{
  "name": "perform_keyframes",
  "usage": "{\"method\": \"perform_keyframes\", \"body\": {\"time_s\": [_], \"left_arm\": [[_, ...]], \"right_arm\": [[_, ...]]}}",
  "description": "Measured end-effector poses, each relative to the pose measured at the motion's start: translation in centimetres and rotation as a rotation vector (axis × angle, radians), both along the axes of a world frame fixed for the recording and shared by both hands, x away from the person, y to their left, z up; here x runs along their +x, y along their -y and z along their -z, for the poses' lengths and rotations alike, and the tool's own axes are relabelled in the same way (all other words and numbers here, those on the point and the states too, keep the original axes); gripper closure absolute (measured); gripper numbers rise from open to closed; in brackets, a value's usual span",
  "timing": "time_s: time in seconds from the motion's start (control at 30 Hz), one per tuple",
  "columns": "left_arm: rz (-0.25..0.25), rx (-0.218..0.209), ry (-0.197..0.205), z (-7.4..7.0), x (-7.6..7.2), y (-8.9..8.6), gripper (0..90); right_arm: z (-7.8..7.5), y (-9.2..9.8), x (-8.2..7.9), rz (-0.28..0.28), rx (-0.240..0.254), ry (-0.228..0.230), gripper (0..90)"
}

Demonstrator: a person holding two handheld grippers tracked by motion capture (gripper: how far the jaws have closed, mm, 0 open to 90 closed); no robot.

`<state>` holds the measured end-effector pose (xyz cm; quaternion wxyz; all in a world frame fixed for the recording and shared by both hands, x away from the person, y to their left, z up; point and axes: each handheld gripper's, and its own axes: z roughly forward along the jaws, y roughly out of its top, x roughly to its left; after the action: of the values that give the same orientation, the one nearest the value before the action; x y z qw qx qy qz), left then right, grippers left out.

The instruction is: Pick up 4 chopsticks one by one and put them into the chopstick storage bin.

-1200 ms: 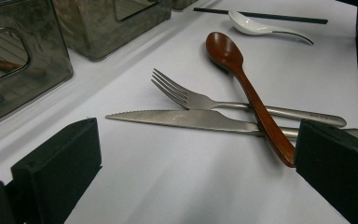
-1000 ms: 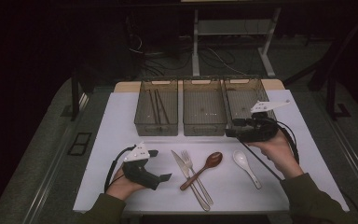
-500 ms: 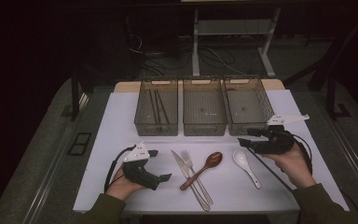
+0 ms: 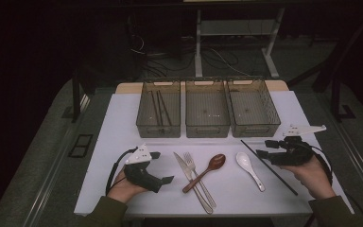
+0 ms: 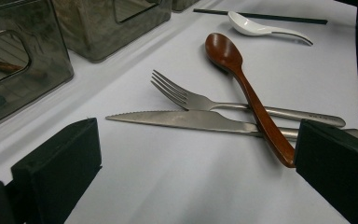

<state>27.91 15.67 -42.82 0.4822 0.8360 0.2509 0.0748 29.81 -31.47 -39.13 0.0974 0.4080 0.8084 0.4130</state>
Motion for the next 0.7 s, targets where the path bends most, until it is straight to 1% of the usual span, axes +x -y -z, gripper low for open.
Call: {"method": "perform_keyframes", "body": {"time_s": [0.23, 0.37, 0.47, 0.53, 0.7], "left_arm": [[0.000, 0.000, 0.000, 0.0, 0.0, 0.0, 0.0], [0.000, 0.000, 0.000, 0.0, 0.0, 0.0, 0.0], [0.001, 0.001, 0.000, 0.0, 0.0, 0.0, 0.0], [0.002, 0.001, -0.001, 0.0, 0.0, 0.1, 0.0], [0.001, 0.001, -0.001, 0.0, 0.0, 0.1, 0.0]], "right_arm": [[0.5, 1.2, -0.5, 0.023, -0.073, -0.072, 41.1], [0.9, 1.6, -0.6, 0.030, -0.140, -0.109, 42.8], [1.1, 1.7, -0.7, 0.032, -0.189, -0.160, 45.6], [1.3, 1.6, -0.7, 0.022, -0.227, -0.185, 48.7], [1.9, 1.2, -0.7, 0.001, -0.313, -0.266, 56.5]]}}
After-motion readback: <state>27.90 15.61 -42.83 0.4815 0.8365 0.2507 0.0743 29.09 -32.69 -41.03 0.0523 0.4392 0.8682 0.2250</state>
